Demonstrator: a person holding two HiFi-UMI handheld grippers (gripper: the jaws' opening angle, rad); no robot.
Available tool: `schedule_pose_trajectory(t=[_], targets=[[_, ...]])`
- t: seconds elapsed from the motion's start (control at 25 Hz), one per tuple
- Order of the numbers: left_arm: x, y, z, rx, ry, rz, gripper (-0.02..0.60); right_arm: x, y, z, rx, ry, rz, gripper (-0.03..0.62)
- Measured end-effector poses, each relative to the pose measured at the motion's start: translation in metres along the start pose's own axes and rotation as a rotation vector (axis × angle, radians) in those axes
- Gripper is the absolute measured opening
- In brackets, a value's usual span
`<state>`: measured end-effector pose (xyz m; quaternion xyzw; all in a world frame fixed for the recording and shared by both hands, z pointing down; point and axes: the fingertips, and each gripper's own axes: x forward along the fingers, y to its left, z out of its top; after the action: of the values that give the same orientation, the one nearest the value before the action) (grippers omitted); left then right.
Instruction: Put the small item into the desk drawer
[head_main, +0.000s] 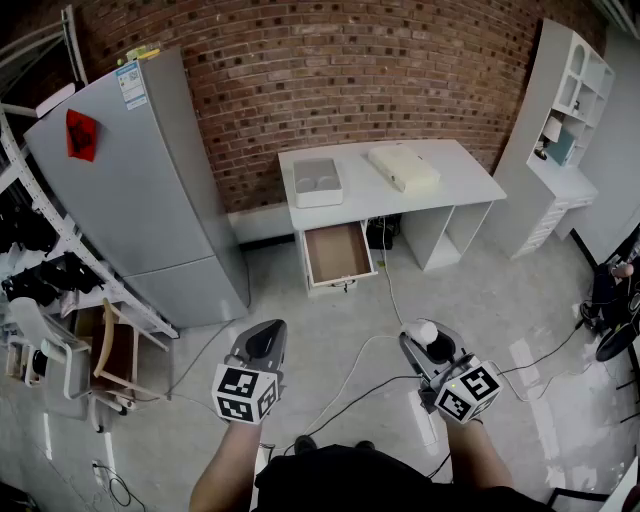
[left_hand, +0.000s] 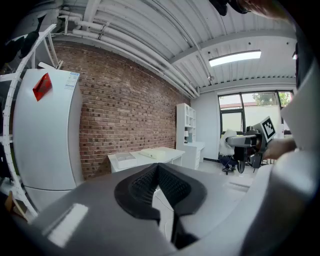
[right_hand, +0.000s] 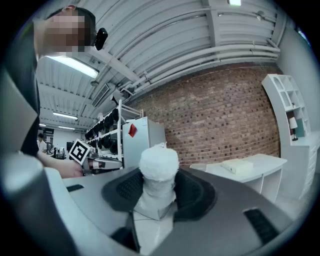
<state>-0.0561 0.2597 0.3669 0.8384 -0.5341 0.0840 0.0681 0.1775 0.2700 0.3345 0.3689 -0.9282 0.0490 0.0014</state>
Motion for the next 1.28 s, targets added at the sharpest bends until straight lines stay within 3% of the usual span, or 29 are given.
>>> schedule_pose_trajectory(t=[0.48, 0.68, 0.92, 1.28], targets=[[-0.022, 0.034, -0.013, -0.031, 0.002, 0.004, 0.009, 0.025, 0.028, -0.003, 0.013, 0.003, -0.002, 0.172], [-0.04, 0.057, -0.021, -0.032, 0.001, -0.019, 0.009, 0.041, 0.058, 0.003, 0.022, -0.044, 0.01, 0.172], [-0.052, 0.076, -0.049, -0.068, 0.032, -0.04, 0.011, 0.052, 0.084, -0.014, 0.056, -0.015, -0.011, 0.172], [-0.023, 0.09, -0.072, -0.11, 0.078, -0.068, 0.011, 0.073, 0.057, -0.038, 0.13, 0.032, -0.057, 0.172]])
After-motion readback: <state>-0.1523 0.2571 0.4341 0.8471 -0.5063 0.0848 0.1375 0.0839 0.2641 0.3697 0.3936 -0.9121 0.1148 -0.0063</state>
